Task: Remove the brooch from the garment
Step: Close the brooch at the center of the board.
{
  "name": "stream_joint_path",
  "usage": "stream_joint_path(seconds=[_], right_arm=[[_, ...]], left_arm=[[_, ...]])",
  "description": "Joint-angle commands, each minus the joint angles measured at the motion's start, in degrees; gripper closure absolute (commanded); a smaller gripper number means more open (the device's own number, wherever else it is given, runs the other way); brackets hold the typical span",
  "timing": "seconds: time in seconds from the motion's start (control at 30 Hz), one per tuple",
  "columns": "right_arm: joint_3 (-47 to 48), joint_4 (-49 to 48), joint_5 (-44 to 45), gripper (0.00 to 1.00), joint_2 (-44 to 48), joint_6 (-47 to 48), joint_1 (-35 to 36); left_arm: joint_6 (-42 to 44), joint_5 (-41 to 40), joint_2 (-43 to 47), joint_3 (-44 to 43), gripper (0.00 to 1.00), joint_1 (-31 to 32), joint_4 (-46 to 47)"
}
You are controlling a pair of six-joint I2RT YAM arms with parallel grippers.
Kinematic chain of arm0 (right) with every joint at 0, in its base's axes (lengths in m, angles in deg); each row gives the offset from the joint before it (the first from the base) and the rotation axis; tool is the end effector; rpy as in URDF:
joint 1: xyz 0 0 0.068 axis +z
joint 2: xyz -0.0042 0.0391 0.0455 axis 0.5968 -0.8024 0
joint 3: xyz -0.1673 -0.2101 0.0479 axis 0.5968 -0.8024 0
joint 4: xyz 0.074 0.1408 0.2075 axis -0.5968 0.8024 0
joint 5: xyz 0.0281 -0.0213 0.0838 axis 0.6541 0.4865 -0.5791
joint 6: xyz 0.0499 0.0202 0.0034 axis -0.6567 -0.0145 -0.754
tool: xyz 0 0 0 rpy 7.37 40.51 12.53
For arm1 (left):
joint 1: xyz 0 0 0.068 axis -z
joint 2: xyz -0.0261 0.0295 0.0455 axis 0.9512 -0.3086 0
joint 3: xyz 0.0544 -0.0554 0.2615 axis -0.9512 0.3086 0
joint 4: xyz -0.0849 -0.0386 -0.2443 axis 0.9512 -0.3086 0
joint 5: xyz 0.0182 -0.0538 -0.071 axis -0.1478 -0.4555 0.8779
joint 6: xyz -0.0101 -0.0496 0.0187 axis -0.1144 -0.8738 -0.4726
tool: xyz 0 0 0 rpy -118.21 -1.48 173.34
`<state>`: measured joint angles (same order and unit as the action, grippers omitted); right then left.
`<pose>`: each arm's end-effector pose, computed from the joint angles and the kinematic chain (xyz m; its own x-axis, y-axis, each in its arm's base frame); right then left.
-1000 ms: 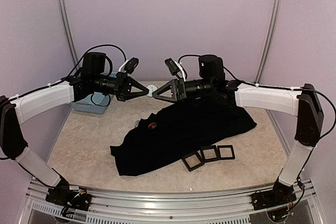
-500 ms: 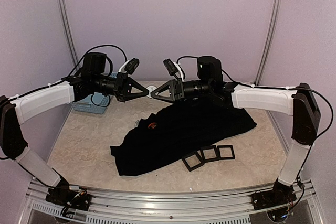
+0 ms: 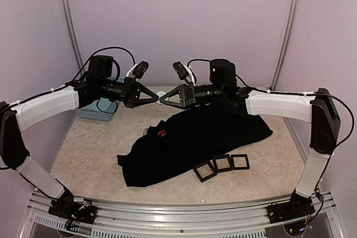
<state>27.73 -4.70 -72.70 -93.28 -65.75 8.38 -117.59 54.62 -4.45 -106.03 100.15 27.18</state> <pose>0.2824 0.3215 0.3148 -0.7687 -0.1184 -0.6286 -0.6324 -0.0073 0.7746 0.2841 -0.1881 0.3299 -0.8090 0.1511 -0.5680 0.5842 0.1002 -0.8054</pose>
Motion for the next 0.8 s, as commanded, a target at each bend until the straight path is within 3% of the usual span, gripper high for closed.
stream_joint_path(seconds=[0.0, 0.77], right_arm=[[0.62, 0.51, 0.86, 0.87, -1.31, -0.60, 0.52], [0.71, 11.56, 8.25, 0.93, -1.18, -1.07, 0.26]], left_arm=[[1.64, 1.79, 0.29, -1.63, 1.00, 1.12, -0.24], [10.46, -4.47, 3.26, -4.22, 1.00, 4.25, -7.67]])
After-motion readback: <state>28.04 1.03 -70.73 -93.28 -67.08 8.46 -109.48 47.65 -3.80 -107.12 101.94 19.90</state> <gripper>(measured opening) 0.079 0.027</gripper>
